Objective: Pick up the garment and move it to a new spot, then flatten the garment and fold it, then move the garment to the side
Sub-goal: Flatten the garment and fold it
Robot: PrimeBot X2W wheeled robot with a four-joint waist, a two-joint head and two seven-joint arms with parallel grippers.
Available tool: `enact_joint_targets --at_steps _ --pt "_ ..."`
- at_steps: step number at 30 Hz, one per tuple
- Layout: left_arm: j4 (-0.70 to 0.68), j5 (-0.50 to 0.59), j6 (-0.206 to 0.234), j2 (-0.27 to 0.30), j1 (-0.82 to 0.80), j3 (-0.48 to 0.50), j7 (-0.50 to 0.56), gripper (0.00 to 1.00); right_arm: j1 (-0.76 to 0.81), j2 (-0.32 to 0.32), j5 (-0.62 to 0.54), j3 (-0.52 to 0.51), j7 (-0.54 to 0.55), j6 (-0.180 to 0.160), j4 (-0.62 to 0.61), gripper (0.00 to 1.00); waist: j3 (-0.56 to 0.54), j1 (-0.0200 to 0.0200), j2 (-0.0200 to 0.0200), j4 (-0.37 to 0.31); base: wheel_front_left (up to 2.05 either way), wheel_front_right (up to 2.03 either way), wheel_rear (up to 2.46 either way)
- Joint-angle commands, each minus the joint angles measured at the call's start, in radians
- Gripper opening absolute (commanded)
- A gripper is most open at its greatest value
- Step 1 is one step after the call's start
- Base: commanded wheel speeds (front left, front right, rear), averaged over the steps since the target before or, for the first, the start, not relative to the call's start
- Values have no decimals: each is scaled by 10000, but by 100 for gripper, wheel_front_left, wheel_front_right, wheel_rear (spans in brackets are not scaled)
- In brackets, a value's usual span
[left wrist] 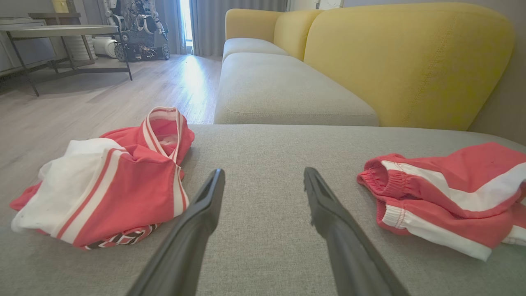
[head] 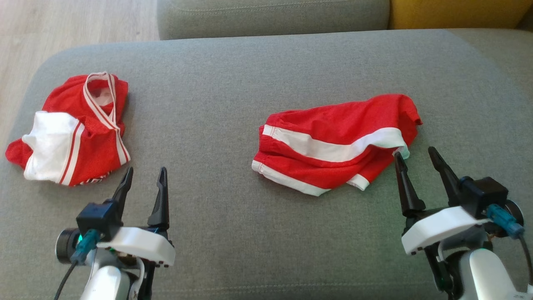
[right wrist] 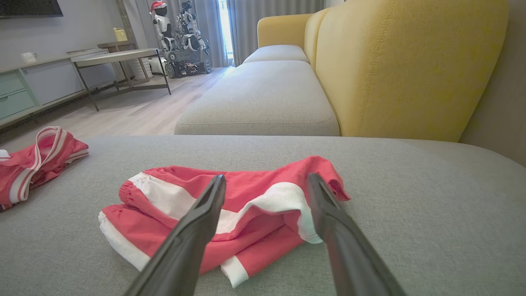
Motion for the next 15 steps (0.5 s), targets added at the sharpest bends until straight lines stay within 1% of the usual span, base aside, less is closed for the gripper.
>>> enact_joint_targets --at_steps 1,8,12,15 --pt "-377 15 31 217 -245 352 3 100 -244 -9 89 241 15 -7 -421 100 3 0 0 3 0 0 0" --pt "-422 -6 1 273 -341 279 53 100 -306 2 81 229 14 -7 -452 100 65 0 0 3 0 0 0" --pt "-394 -99 -214 287 -601 119 262 100 -422 7 120 302 9 -7 -455 100 237 0 0 -80 0 0 0" --pt "-352 -267 -422 233 -1088 30 544 100 -526 10 146 332 -22 -7 -466 100 405 0 0 -182 0 0 0"
